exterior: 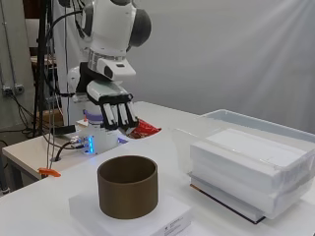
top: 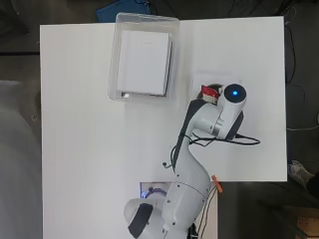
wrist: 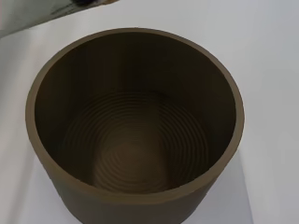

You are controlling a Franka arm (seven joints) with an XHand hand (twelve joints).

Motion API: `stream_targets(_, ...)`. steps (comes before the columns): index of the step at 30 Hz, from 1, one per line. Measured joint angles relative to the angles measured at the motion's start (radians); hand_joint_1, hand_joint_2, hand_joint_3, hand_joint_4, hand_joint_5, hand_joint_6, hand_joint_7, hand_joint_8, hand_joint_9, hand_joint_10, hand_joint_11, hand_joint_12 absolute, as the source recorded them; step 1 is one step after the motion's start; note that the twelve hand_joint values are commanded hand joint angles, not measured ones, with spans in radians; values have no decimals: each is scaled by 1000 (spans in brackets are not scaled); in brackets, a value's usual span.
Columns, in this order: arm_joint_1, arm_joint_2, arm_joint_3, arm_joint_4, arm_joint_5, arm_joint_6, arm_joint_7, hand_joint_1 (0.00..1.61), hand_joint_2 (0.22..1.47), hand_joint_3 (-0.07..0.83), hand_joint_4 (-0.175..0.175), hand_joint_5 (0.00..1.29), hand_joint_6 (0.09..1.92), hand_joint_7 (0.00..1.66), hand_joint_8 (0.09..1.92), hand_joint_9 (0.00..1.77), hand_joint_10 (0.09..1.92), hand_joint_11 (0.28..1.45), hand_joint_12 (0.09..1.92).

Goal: Teleoperate dual arm-hand system to remove items from a box

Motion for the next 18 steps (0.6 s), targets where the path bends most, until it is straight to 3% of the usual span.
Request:
stream_targets(4, 6, 110, -43, 40, 11, 33, -4, 901, 1263, 4, 153, 703, 1414, 767, 1849, 953, 1920, 639, 1703)
stream_targets(5, -11, 169, -34, 51, 23, 40, -4, 992, 1274, 8, 34, 677, 1443, 729, 1749, 938, 1920, 631, 1700)
stream_targets(6, -22, 216, -25, 59, 32, 45, -4, 1066, 1285, 9, -61, 657, 1464, 701, 1667, 926, 1919, 625, 1695)
stream_targets(7, -32, 264, -17, 67, 43, 49, -2, 878, 1202, -5, -57, 449, 1023, 559, 1169, 779, 1394, 573, 1254)
stream_targets(8, -45, 317, -7, 77, 59, 53, 0, 599, 995, -26, -27, 254, 584, 335, 668, 491, 849, 482, 780)
stream_targets(9, -54, 350, 1, 91, 76, 51, -2, 387, 832, -26, -6, 131, 303, 178, 347, 277, 475, 419, 439)
stream_targets(10, -63, 380, 9, 112, 95, 37, -4, 261, 741, -17, 5, 64, 149, 88, 171, 166, 256, 394, 232)
stream_targets(11, -64, 392, 13, 128, 101, 29, -2, 181, 694, -10, 11, 30, 87, 42, 87, 119, 142, 388, 122)
stream_targets(13, -61, 393, 26, 145, 81, 27, 1, 114, 660, -4, 15, 5, 87, 8, 87, 91, 87, 387, 87)
stream_targets(16, -58, 369, 45, 112, 48, 23, 3, 39, 703, 2, 28, 13, 87, 111, 87, 258, 87, 427, 87)
stream_targets(18, -54, 361, 70, 101, 43, 15, 5, 12, 724, 1, 24, 84, 87, 213, 87, 367, 87, 455, 87)
